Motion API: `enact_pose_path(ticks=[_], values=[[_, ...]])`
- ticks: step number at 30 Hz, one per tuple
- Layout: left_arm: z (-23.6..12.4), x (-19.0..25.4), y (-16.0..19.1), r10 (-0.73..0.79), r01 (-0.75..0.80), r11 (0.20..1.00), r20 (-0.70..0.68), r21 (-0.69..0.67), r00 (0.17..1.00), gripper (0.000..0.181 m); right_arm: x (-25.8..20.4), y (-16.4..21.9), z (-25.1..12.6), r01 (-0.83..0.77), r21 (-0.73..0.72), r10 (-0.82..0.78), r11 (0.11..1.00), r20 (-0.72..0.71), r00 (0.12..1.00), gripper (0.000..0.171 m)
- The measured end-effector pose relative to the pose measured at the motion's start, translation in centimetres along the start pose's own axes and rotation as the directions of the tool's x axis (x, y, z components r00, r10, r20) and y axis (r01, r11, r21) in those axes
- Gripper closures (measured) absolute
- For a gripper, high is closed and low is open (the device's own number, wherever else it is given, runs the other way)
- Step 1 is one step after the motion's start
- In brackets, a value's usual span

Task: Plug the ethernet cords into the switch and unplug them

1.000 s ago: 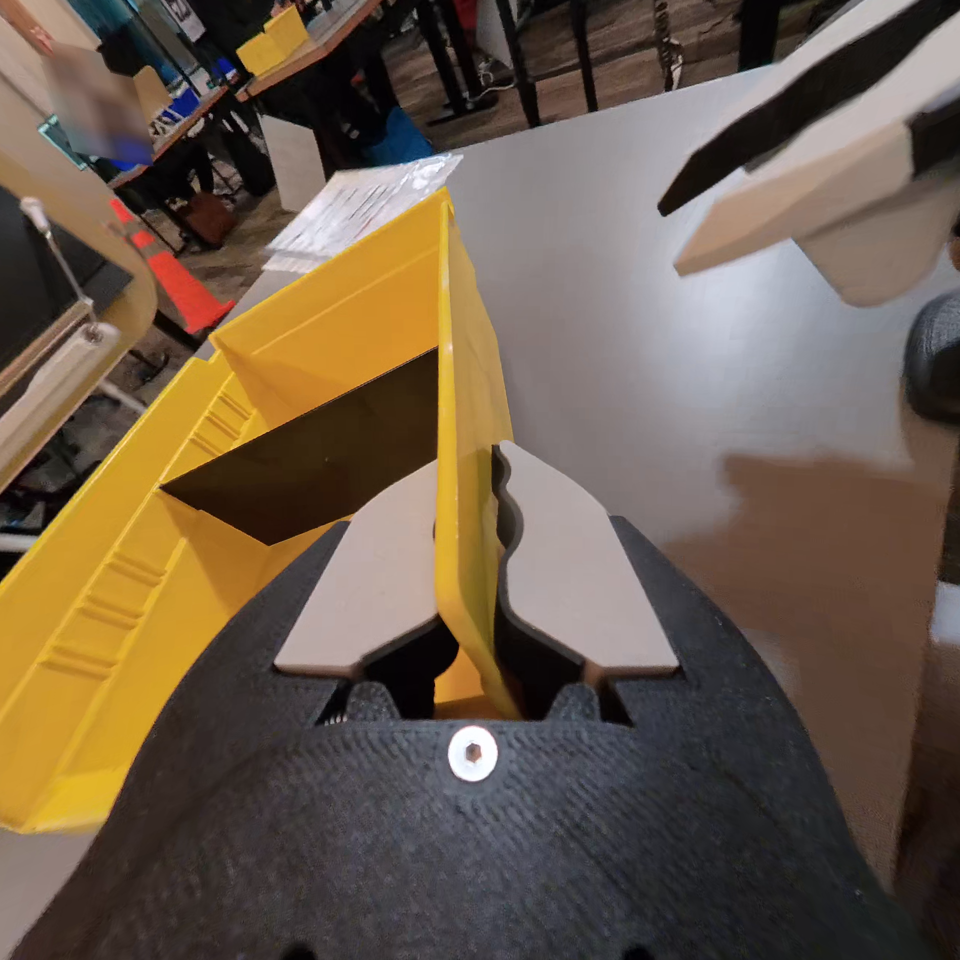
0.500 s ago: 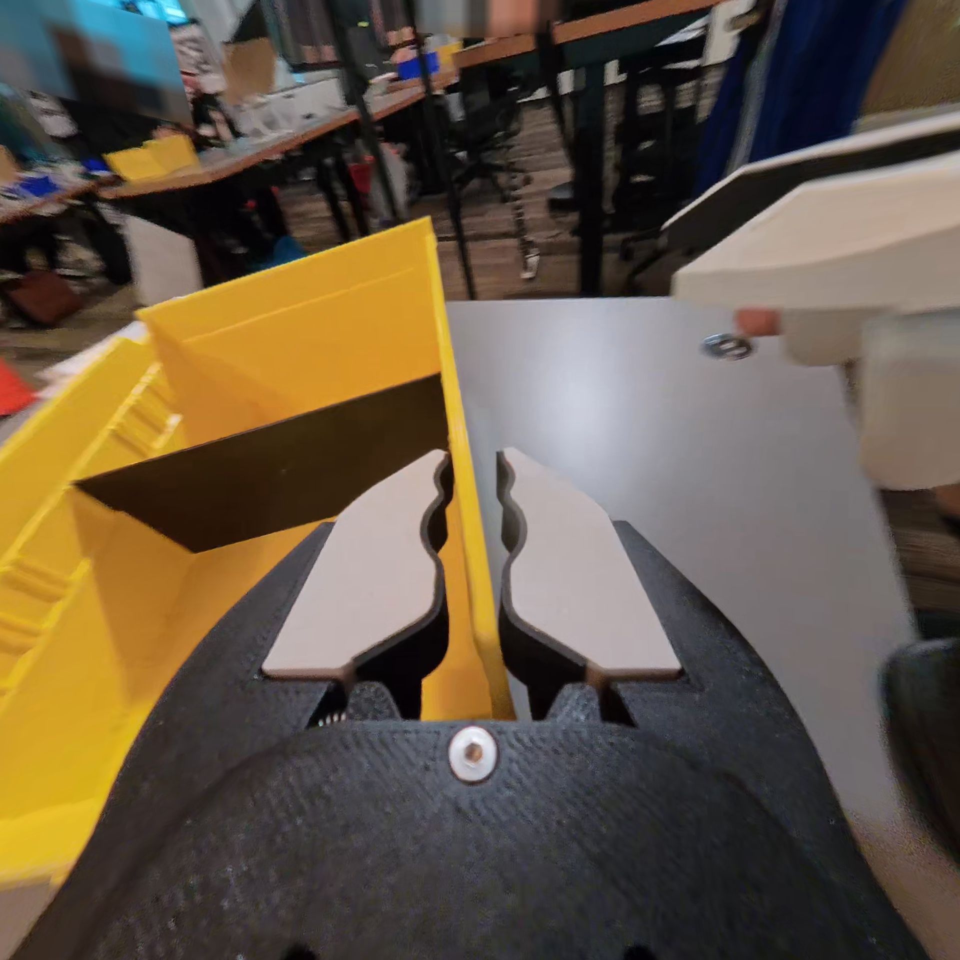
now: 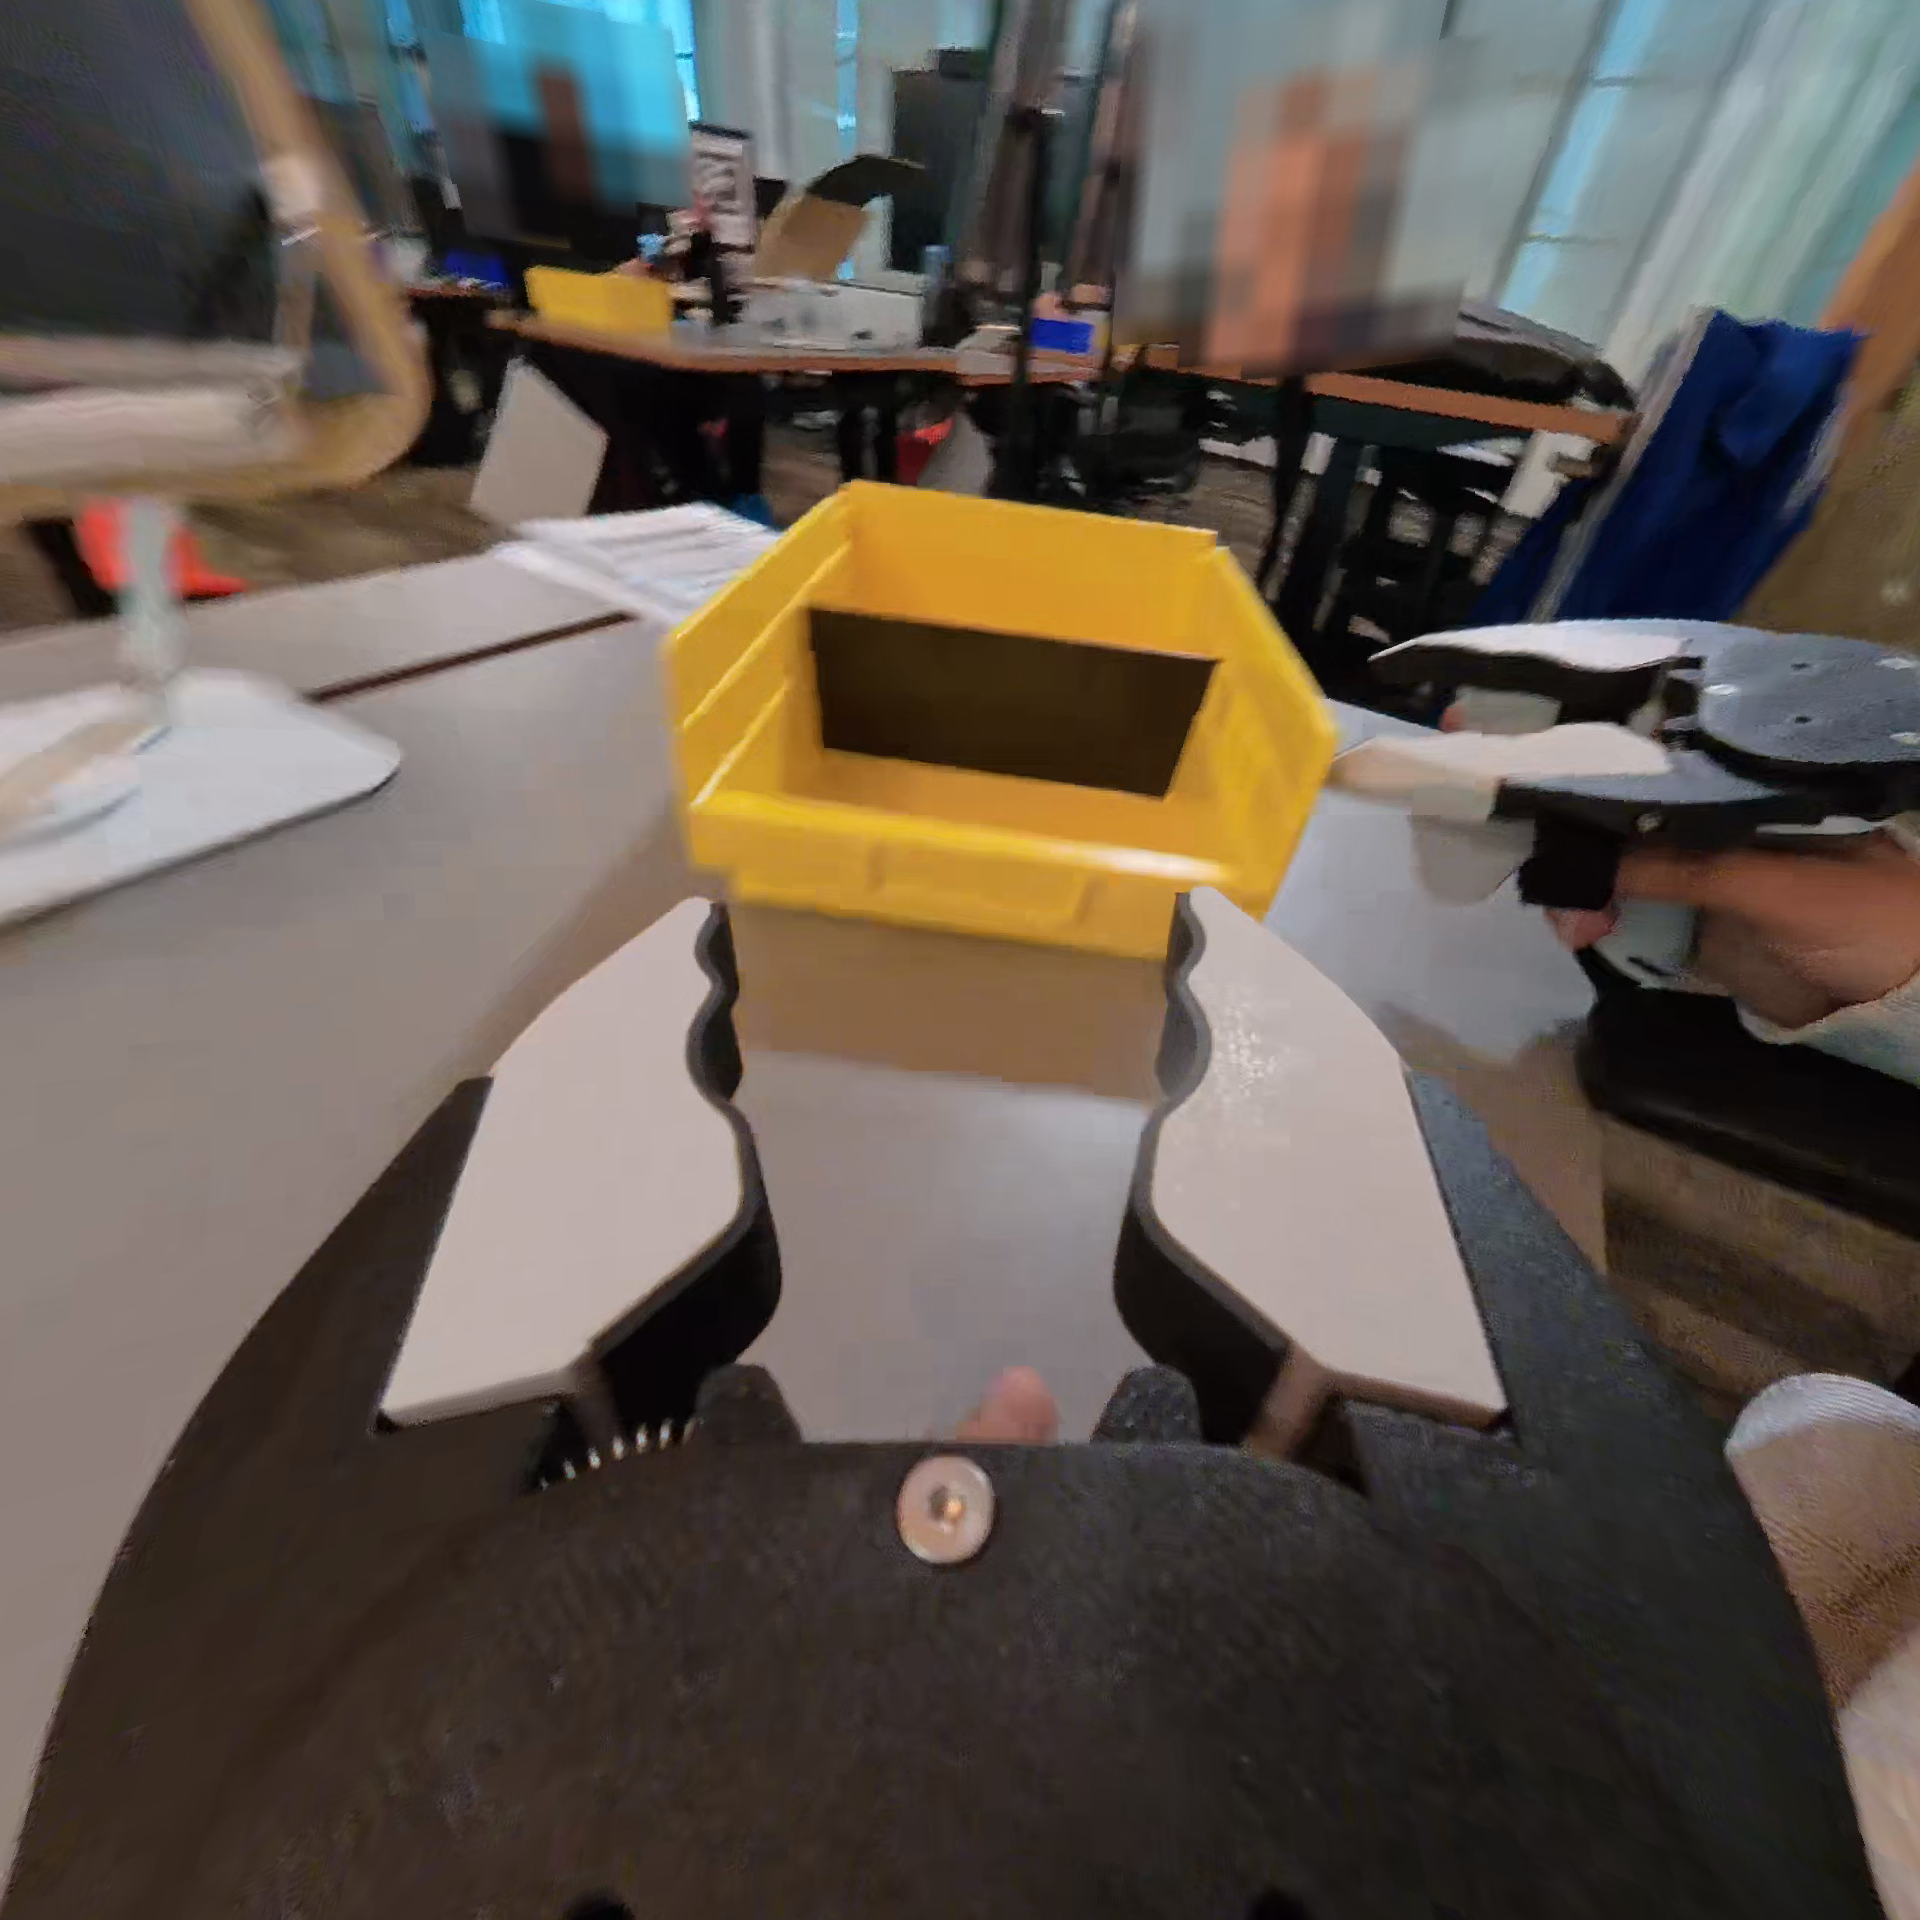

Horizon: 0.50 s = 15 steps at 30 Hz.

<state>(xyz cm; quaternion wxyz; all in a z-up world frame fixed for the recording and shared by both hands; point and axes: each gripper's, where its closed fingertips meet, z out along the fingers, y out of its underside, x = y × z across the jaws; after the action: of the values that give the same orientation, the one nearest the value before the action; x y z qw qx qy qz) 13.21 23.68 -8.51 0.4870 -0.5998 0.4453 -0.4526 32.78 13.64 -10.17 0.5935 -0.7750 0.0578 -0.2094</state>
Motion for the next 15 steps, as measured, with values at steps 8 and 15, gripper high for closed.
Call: enact_pose_path(ticks=[8,15], values=[[-5.4,-4.8,-1.2,-0.262,0.26,0.955,0.0,0.145,0.965,0.099,-0.8,1.6,5.3,-0.124,-0.157,0.122,0.98,-0.022,0.992,0.072],[-6.2,-5.2,-1.1,-0.315,0.313,0.936,-0.014,0.162,0.949,0.104,3.7,-2.1,4.2,-0.305,0.074,0.312,0.95,-0.138,0.94,0.097]])
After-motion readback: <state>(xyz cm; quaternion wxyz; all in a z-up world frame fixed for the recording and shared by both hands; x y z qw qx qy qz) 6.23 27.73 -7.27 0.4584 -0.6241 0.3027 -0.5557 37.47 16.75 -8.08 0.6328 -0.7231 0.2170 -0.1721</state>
